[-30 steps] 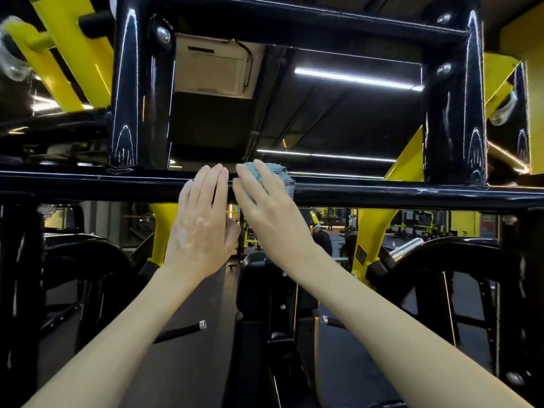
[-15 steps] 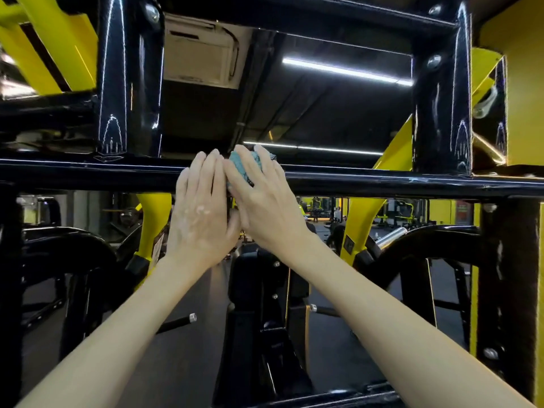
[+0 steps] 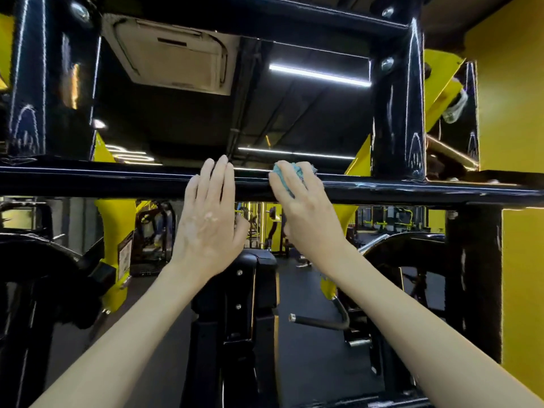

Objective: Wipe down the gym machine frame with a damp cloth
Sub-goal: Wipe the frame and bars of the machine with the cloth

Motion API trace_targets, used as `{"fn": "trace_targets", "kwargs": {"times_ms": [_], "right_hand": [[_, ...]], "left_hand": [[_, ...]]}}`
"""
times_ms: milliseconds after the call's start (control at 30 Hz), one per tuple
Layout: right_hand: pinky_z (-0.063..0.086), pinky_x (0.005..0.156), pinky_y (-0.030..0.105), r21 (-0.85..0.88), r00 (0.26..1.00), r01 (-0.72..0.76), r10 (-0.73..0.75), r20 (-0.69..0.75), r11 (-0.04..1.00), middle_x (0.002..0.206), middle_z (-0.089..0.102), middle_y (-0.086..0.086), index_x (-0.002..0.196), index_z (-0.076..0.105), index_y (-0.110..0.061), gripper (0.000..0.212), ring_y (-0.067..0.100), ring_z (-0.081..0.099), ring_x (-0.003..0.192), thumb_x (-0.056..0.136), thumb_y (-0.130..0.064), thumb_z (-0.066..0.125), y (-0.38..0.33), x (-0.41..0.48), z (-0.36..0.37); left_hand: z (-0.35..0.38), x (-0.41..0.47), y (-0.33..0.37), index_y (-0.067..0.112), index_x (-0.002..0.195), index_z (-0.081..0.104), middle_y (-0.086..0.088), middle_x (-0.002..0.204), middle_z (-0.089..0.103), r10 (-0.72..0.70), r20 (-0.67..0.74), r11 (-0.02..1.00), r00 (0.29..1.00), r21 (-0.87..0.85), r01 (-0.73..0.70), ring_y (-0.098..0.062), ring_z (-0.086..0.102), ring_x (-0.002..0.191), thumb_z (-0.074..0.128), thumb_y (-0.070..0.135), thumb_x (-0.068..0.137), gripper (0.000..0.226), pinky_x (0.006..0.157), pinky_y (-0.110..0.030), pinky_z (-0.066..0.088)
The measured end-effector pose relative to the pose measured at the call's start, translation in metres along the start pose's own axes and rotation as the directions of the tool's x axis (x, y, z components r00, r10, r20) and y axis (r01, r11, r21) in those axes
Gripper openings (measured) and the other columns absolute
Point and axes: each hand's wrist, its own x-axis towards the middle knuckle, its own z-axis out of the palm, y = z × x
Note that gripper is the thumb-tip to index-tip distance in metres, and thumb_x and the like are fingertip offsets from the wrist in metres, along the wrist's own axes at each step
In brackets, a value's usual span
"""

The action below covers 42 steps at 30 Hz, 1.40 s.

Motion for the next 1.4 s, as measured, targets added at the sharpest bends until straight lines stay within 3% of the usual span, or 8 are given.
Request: {"fn": "trace_targets", "kwargs": {"times_ms": [567, 800, 967, 1033, 1133, 1233, 1300, 1400], "right_hand": [[0.050, 0.087, 0.049, -0.106, 0.995, -0.100, 0.098, -0.021, 0.989, 0.132, 0.051, 0.023, 0.129, 0.053, 0.005, 0.058, 0.042, 0.047, 0.115, 0.072, 0.015, 0.054, 0.145, -0.069, -0.008], [0.049, 0.096, 0.051, -0.035, 0.996, -0.091, 0.092, 0.011, 0.995, 0.130, 0.053, 0.029, 0.122, 0.056, 0.010, 0.057, 0.047, 0.051, 0.116, 0.065, 0.015, 0.062, 0.119, -0.055, -0.011], [0.055, 0.085, 0.044, 0.175, 0.999, -0.008, 0.016, -0.045, 0.985, 0.122, 0.061, 0.023, 0.111, 0.063, 0.006, 0.046, 0.040, 0.057, 0.107, 0.065, 0.011, 0.059, 0.065, -0.027, -0.017], [0.055, 0.087, 0.044, 0.262, 1.000, 0.010, -0.004, -0.021, 0.965, 0.123, 0.062, 0.020, 0.113, 0.064, 0.003, 0.048, 0.039, 0.057, 0.109, 0.066, 0.011, 0.067, 0.044, -0.010, -0.014], [0.051, 0.095, 0.046, 0.294, 0.999, -0.003, -0.007, 0.035, 0.956, 0.122, 0.062, 0.017, 0.118, 0.063, 0.001, 0.049, 0.037, 0.054, 0.114, 0.070, 0.005, 0.072, 0.030, 0.005, -0.009], [0.043, 0.106, 0.048, 0.282, 0.997, 0.015, -0.035, 0.067, 0.959, 0.134, 0.056, 0.014, 0.129, 0.059, -0.003, 0.049, 0.035, 0.046, 0.128, 0.080, -0.005, 0.059, 0.037, 0.001, -0.005], [0.033, 0.112, 0.059, 0.225, 0.998, 0.028, -0.041, 0.054, 0.974, 0.139, 0.054, 0.014, 0.132, 0.058, -0.007, 0.051, 0.040, 0.040, 0.134, 0.081, -0.008, 0.063, 0.044, -0.003, -0.004], [0.030, 0.108, 0.064, 0.226, 0.999, 0.012, -0.021, 0.037, 0.974, 0.144, 0.050, 0.014, 0.136, 0.056, -0.012, 0.055, 0.046, 0.036, 0.136, 0.083, -0.008, 0.069, 0.046, -0.007, -0.001]], "left_hand": [[0.022, 0.022, 0.085, -0.008, 0.150, 0.026, -0.024, 0.156, 0.029, -0.034, 0.012, 0.999, 0.999, 0.012, 0.033, -0.036, 0.023, 0.148, 0.055, 0.019, 0.086, 0.075, 0.121, -0.048, 0.016], [0.019, 0.022, 0.087, -0.008, 0.149, 0.028, -0.023, 0.155, 0.031, -0.049, 0.026, 0.998, 0.998, 0.032, 0.048, -0.035, 0.025, 0.147, 0.062, 0.016, 0.084, 0.077, 0.121, -0.048, 0.018], [0.018, 0.022, 0.082, -0.008, 0.149, 0.028, -0.023, 0.155, 0.032, -0.016, 0.033, 1.000, 0.999, 0.007, 0.016, -0.036, 0.026, 0.146, 0.065, 0.011, 0.079, 0.081, 0.121, -0.048, 0.019], [0.018, 0.021, 0.079, -0.007, 0.150, 0.028, -0.022, 0.156, 0.032, -0.010, 0.036, 1.000, 0.999, 0.004, 0.010, -0.034, 0.026, 0.147, 0.069, 0.013, 0.080, 0.084, 0.122, -0.045, 0.016], [0.019, 0.021, 0.073, -0.007, 0.150, 0.029, -0.021, 0.156, 0.033, -0.004, 0.019, 0.999, 1.000, -0.032, 0.004, -0.032, 0.027, 0.147, 0.068, 0.014, 0.083, 0.080, 0.123, -0.042, 0.016], [0.021, 0.021, 0.072, -0.008, 0.149, 0.031, -0.022, 0.154, 0.035, 0.002, -0.007, 1.000, 1.000, -0.023, -0.002, -0.033, 0.028, 0.146, 0.064, 0.011, 0.083, 0.076, 0.123, -0.042, 0.016], [0.022, 0.020, 0.076, -0.008, 0.148, 0.030, -0.023, 0.154, 0.034, -0.009, -0.020, 1.000, 1.000, -0.026, 0.009, -0.035, 0.027, 0.146, 0.060, 0.012, 0.083, 0.075, 0.122, -0.044, 0.017], [0.023, 0.020, 0.081, -0.009, 0.148, 0.030, -0.024, 0.153, 0.034, -0.034, -0.031, 0.999, 0.999, -0.034, 0.033, -0.036, 0.027, 0.146, 0.060, 0.014, 0.083, 0.076, 0.122, -0.045, 0.016]]}}
